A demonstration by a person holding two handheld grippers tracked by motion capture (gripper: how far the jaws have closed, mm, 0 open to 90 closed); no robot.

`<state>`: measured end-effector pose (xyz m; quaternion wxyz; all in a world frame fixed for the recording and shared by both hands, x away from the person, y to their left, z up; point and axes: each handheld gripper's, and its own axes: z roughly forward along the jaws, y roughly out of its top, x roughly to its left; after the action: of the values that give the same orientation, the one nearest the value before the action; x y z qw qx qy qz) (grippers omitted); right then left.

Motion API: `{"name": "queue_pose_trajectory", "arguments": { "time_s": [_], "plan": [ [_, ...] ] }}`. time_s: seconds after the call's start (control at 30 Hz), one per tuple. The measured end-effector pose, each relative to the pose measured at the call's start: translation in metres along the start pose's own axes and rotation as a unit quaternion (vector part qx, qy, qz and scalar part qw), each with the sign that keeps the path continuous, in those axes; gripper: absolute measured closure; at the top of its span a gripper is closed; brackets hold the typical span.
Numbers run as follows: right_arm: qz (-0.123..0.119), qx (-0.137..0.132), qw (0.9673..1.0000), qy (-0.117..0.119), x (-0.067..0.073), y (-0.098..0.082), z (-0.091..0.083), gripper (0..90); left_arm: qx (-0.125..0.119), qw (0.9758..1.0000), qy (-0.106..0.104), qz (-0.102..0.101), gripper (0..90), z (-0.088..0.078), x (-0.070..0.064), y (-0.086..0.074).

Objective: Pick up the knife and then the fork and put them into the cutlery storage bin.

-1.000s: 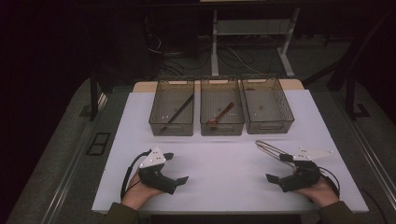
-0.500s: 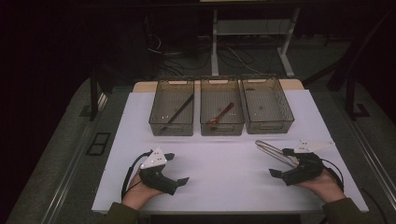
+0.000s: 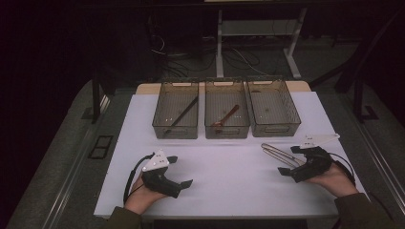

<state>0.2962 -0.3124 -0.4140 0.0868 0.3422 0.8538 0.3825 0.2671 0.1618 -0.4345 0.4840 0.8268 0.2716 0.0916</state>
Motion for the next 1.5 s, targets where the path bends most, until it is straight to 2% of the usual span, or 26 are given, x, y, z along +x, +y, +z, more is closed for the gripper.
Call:
{"name": "queue_pose_trajectory", "arguments": {
  "time_s": [0.13, 0.2, 0.37, 0.5, 0.57, 0.63, 0.73, 1.13, 1.33, 1.4, 1.5],
  "plan": [
    [-0.01, 0.01, 0.9999, -0.002, -0.004, 0.006, 0.0, 0.0, 0.001, 1.0, 0.005, -0.002, 0.0, 0.001, -0.001, 0.001],
    [-0.015, 0.014, 0.9998, -0.004, -0.007, 0.009, -0.001, 0.1, 0.003, 0.9999, 0.002, -0.011, 0.0, 0.0, 0.0, 0.001],
    [-0.018, 0.027, 0.9994, -0.008, -0.015, 0.017, -0.001, 0.1, 0.002, 0.9999, 0.003, -0.01, 0.0, 0.001, 0.0, 0.001],
    [-0.025, 0.036, 0.999, -0.011, -0.021, 0.023, 0.0, 5.0, 0.007, 1.0, 0.003, -0.005, 0.0, 0.001, -0.001, 0.001],
    [-0.026, 0.048, 0.9983, -0.019, -0.023, 0.025, 0.0, 6.3, 0.005, 1.0, 0.005, -0.004, 0.0, 0.001, -0.001, 0.001],
    [-0.029, 0.058, 0.9977, -0.02, -0.026, 0.026, 0.0, 13.1, 0.006, 1.0, 0.008, -0.002, 0.0, 0.001, -0.001, 0.0],
    [-0.031, 0.076, 0.9963, -0.027, -0.027, 0.028, 0.0, 17.9, 0.007, 0.9999, 0.008, -0.001, 0.0, 0.001, 0.0, 0.0],
    [-0.04, 0.137, 0.9892, -0.033, -0.026, 0.026, 0.005, 36.9, 0.015, 0.9998, 0.009, 0.002, 0.0, 0.002, 0.0, 0.0],
    [-0.05, 0.169, 0.9836, -0.037, -0.024, 0.025, 0.008, 47.0, 0.019, 0.9998, 0.007, 0.004, 0.0, 0.004, -0.001, 0.0],
    [-0.052, 0.179, 0.9821, -0.031, -0.023, 0.024, 0.009, 50.0, 0.02, 0.9998, 0.007, 0.003, 0.0, 0.004, -0.001, 0.0],
    [-0.054, 0.199, 0.978, -0.033, -0.022, 0.023, 0.012, 54.1, 0.021, 0.9998, 0.006, 0.003, 0.0, 0.004, -0.001, 0.0]
  ]
}}
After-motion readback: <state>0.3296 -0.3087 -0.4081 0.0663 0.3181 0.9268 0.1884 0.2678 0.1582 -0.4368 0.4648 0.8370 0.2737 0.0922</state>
